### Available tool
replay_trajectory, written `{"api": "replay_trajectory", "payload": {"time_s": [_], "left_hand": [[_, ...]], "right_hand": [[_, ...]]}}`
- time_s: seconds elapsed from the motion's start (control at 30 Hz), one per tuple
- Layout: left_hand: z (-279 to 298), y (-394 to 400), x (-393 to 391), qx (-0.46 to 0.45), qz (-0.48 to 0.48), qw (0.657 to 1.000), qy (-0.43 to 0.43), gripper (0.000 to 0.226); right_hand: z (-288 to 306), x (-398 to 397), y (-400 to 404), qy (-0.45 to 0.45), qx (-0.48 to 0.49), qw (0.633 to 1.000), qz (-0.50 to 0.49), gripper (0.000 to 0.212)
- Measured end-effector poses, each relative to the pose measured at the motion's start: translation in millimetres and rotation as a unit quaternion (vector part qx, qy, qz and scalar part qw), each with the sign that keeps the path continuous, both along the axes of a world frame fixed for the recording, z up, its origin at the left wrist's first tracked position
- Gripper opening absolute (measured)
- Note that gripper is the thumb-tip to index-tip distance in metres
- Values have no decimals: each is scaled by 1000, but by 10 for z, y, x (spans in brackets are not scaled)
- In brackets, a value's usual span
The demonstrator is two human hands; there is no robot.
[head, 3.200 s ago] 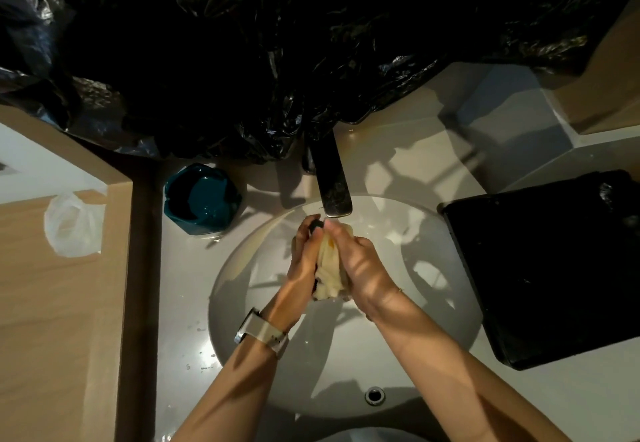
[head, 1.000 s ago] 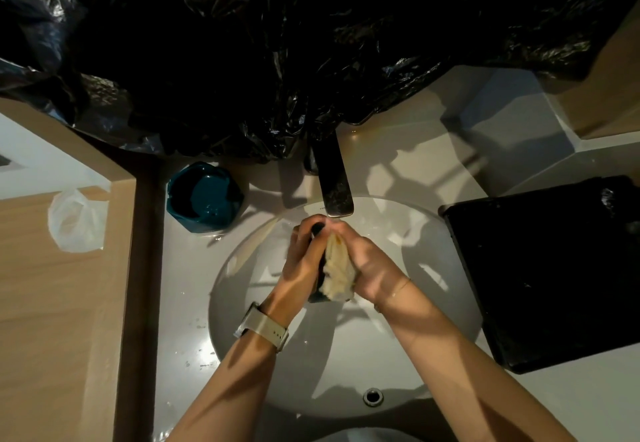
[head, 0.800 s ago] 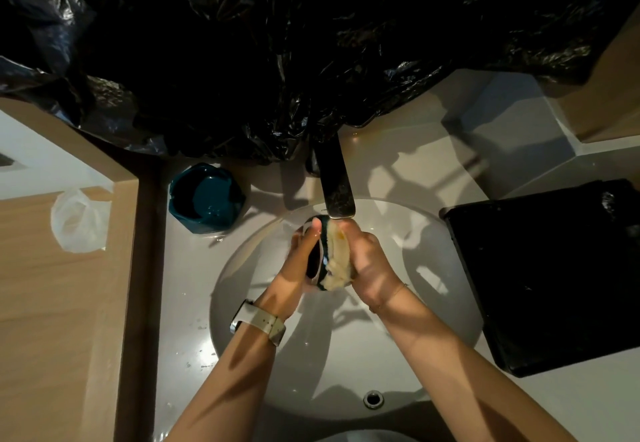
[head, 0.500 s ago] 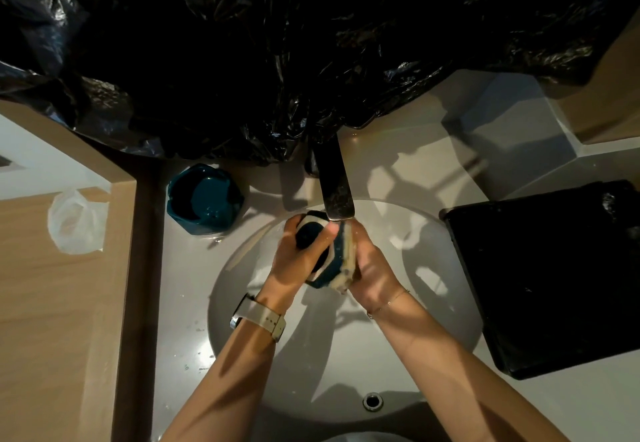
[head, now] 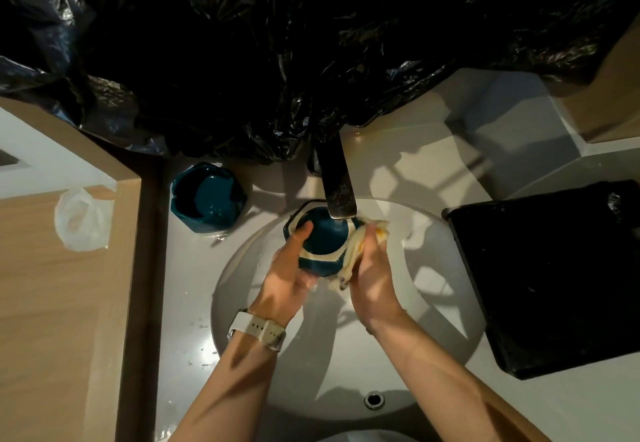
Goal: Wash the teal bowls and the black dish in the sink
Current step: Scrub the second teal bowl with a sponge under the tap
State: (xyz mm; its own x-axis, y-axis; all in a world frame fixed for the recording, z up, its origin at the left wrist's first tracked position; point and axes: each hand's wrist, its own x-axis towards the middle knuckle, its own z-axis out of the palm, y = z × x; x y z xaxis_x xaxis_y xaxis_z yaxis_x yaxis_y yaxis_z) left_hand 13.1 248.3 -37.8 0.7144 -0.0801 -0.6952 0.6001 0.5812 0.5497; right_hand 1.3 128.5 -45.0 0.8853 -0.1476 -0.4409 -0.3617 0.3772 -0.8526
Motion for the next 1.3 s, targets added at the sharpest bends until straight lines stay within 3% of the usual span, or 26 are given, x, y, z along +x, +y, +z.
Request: {"api": "replay_trajectory", "payload": {"time_s": [0.07, 0.13, 0.23, 0.43, 0.57, 0.63, 0.67, 0.8, 0.93, 1.03, 1.13, 1.2, 1.3], "left_hand": [[1, -34, 4, 62, -21, 997, -31, 40], [29, -59, 4, 117, -34, 990, -73, 28], [97, -59, 0, 201, -86, 968, -124, 23], [36, -76, 2, 92, -36, 995, -34, 50], [-23, -120, -99, 58, -8, 998, -38, 63], [-57, -134, -141, 44, 6, 999, -25, 69], [-61, -137, -146, 46, 20, 999, -10, 68], [-113, -97, -89, 88, 70, 993, 34, 55], [-27, -100, -159, 113, 26, 993, 24, 56], [22, -199, -175, 106, 13, 994, 30, 55], [4, -229, -75, 149, 37, 985, 73, 53], [-37, -212, -48, 194, 16, 979, 60, 52], [15, -206, -56, 254, -34, 967, 1, 49]], "right_hand": [[-10, -116, 50, -55, -74, 996, 17, 39], [-1, -174, 82, -101, -127, 986, 38, 21], [-14, -87, -23, -185, -246, 949, 63, 11], [-70, -89, -229, -210, -267, 925, 171, 21], [-109, -277, -162, -315, -432, 807, 251, 31], [-45, -149, -156, -314, -476, 767, 295, 33], [-15, -78, -165, -297, -482, 766, 305, 34], [-14, -207, -263, -245, -414, 826, 293, 34], [-6, -355, -211, -234, -359, 850, 306, 52], [67, -94, -242, -204, -325, 867, 318, 34], [15, -144, -370, -135, -335, 889, 283, 29], [6, -344, -400, -80, -277, 917, 276, 17], [103, -498, -299, -21, -123, 962, 241, 23]]}}
